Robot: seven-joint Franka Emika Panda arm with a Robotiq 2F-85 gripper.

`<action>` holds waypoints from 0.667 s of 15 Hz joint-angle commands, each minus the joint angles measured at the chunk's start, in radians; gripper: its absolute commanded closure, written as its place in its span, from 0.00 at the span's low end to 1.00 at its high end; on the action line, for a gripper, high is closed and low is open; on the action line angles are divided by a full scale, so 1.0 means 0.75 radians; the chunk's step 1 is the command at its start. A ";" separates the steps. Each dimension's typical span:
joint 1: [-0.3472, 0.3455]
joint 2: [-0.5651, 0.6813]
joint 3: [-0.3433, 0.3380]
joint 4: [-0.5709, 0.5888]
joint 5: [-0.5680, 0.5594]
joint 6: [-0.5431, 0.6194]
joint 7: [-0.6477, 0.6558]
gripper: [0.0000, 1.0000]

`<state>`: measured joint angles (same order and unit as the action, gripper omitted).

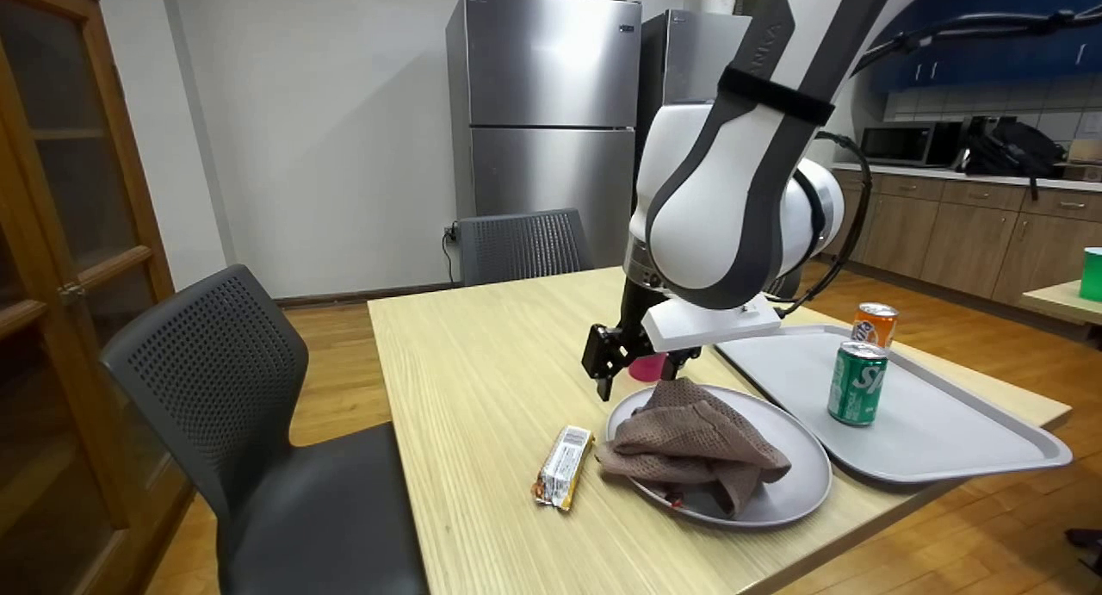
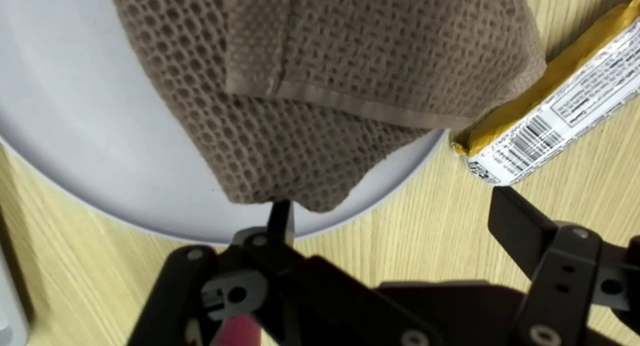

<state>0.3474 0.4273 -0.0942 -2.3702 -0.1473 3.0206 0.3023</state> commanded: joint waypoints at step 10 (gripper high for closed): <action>-0.346 -0.087 0.303 -0.101 0.116 -0.042 -0.408 0.00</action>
<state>0.1348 0.4051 0.0879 -2.4181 -0.0899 3.0168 0.0565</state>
